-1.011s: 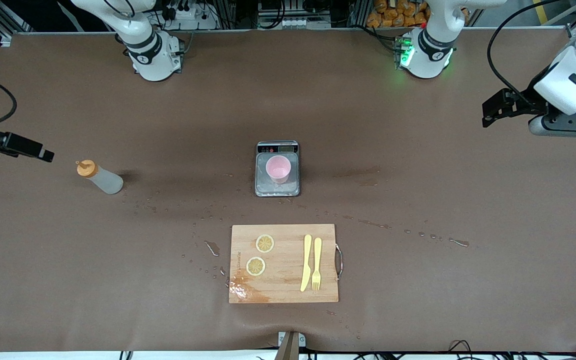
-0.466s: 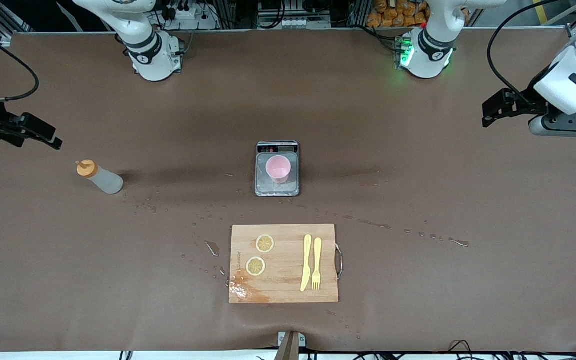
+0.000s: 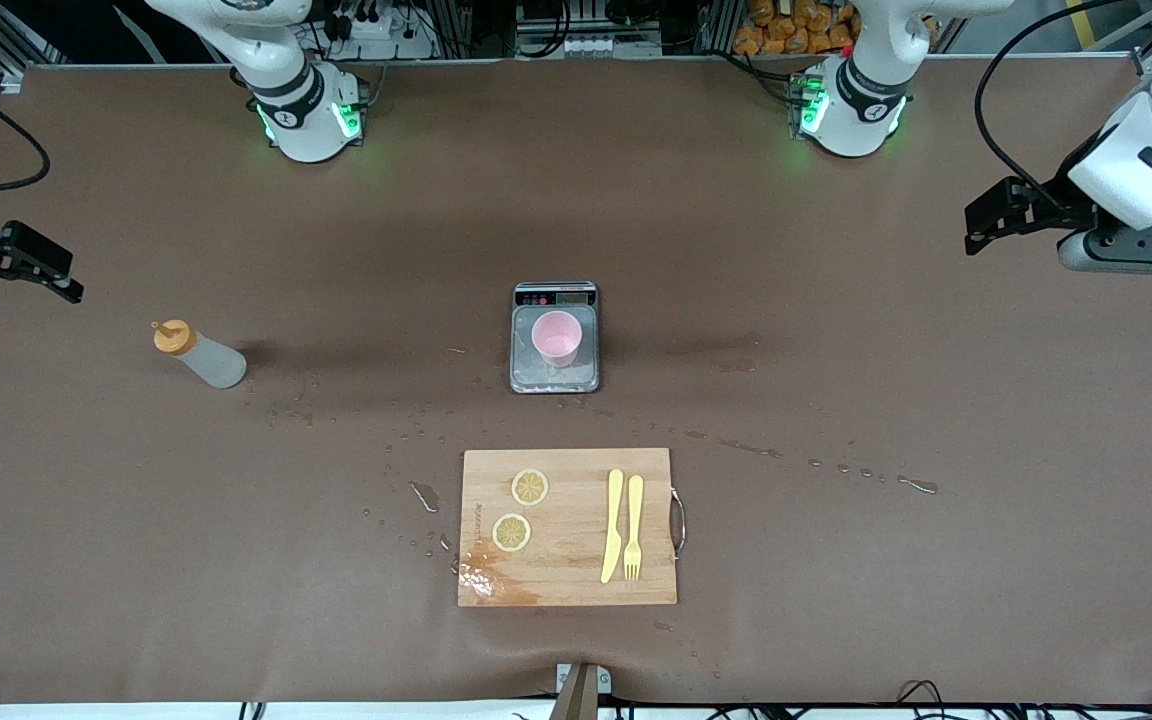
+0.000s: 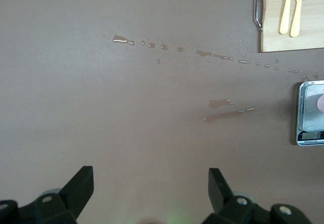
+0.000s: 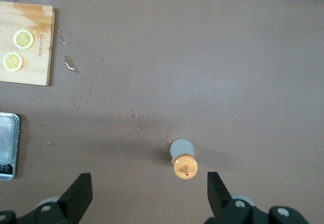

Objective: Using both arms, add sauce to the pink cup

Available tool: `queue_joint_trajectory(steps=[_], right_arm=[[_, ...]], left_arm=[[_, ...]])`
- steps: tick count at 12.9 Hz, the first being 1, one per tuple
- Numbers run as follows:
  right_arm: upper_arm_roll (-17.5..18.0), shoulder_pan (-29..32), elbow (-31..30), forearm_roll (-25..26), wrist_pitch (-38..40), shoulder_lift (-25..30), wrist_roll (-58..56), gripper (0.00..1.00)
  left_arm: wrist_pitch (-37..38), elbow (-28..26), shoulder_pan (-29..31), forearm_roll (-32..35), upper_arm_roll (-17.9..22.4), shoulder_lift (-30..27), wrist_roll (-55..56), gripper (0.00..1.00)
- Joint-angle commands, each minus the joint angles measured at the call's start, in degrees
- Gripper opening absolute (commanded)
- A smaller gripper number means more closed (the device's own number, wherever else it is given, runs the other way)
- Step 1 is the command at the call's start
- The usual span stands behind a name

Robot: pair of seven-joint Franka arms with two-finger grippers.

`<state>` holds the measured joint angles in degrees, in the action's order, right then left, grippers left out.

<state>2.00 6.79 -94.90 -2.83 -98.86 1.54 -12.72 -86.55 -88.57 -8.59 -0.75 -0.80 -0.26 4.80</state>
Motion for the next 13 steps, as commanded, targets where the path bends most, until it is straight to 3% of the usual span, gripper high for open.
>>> queue_joint_trajectory(steps=[1,13], right_arm=[[0.55,0.50,-0.55,1.51,-0.63,0.40,-1.78,1.00],[0.72,0.76,-0.46,1.51,-0.01,-0.13,-1.61,1.00]], left_arm=[[1.03,1.12,0.06,0.40,-0.08,0.35,1.17,1.00],[1.03,1.12,0.06,0.40,-0.08,0.35,1.17,1.00]])
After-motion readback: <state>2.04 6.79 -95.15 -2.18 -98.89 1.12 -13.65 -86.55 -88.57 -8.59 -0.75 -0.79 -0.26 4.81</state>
